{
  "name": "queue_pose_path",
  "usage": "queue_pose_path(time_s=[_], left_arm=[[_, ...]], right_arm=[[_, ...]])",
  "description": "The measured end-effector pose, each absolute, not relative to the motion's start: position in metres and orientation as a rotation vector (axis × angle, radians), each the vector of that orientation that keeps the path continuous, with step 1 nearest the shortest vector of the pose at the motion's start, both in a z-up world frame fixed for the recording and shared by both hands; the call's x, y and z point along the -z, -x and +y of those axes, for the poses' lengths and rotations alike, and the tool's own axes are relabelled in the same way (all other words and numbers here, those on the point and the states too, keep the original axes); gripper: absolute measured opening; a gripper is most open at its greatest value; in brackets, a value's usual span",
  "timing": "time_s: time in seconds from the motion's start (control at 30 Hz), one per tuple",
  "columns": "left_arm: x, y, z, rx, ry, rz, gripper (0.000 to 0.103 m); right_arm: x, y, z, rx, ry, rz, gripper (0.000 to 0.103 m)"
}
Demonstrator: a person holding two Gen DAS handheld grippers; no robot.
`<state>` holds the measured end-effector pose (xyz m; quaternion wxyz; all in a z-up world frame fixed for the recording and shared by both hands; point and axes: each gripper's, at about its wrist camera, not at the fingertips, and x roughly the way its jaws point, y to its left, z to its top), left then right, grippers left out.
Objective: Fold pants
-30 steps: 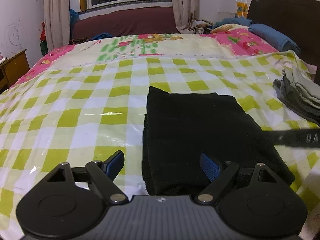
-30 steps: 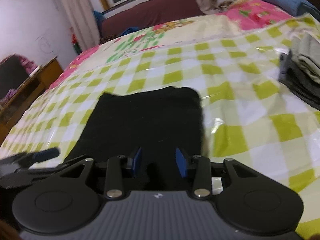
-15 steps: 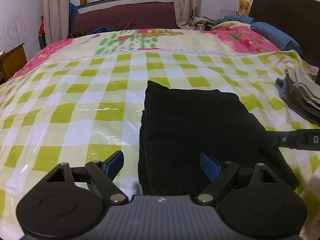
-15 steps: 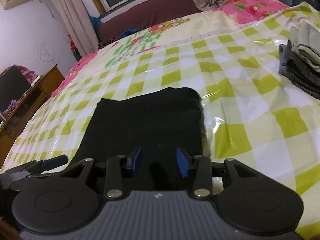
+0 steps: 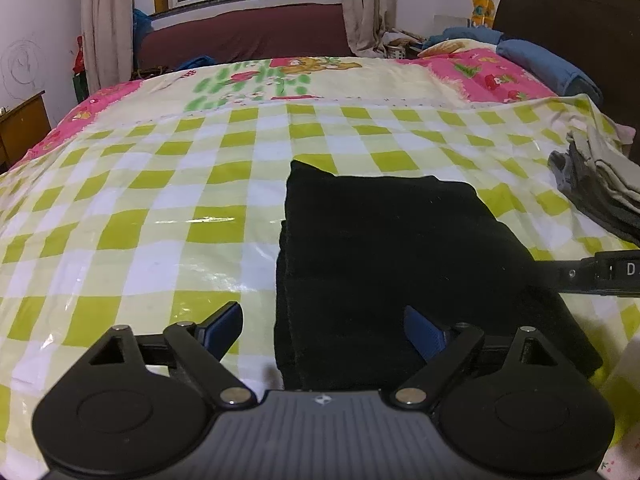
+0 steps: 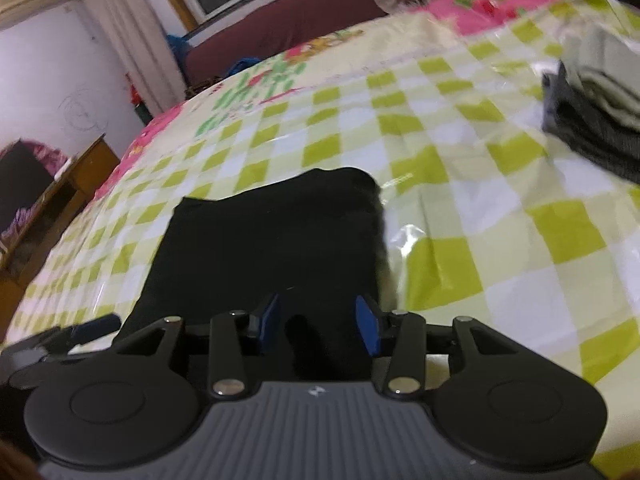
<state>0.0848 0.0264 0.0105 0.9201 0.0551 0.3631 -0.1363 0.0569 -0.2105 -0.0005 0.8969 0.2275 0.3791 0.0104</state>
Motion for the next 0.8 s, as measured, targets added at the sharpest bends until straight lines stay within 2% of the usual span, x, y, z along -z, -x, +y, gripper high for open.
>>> queue_pose_path(time_s=[0.1, 0.27, 0.33, 0.8], left_arm=[[-0.009, -0.092, 0.025, 0.284, -0.11, 0.749, 0.101], [-0.002, -0.099, 0.02, 0.32, -0.116, 0.765, 0.101], [0.001, -0.103, 0.018, 0.334, -0.125, 0.77, 0.102], [0.007, -0.116, 0.036, 0.295, -0.137, 0.778, 0.103]], right_arm=[[0.014, -0.068, -0.221, -0.024, -0.533, 0.821, 0.046], [0.029, -0.084, -0.218, -0.052, -0.58, 0.851, 0.059], [0.03, -0.087, -0.215, -0.061, -0.57, 0.853, 0.06], [0.031, -0.126, -0.167, -0.163, -0.441, 0.904, 0.059]])
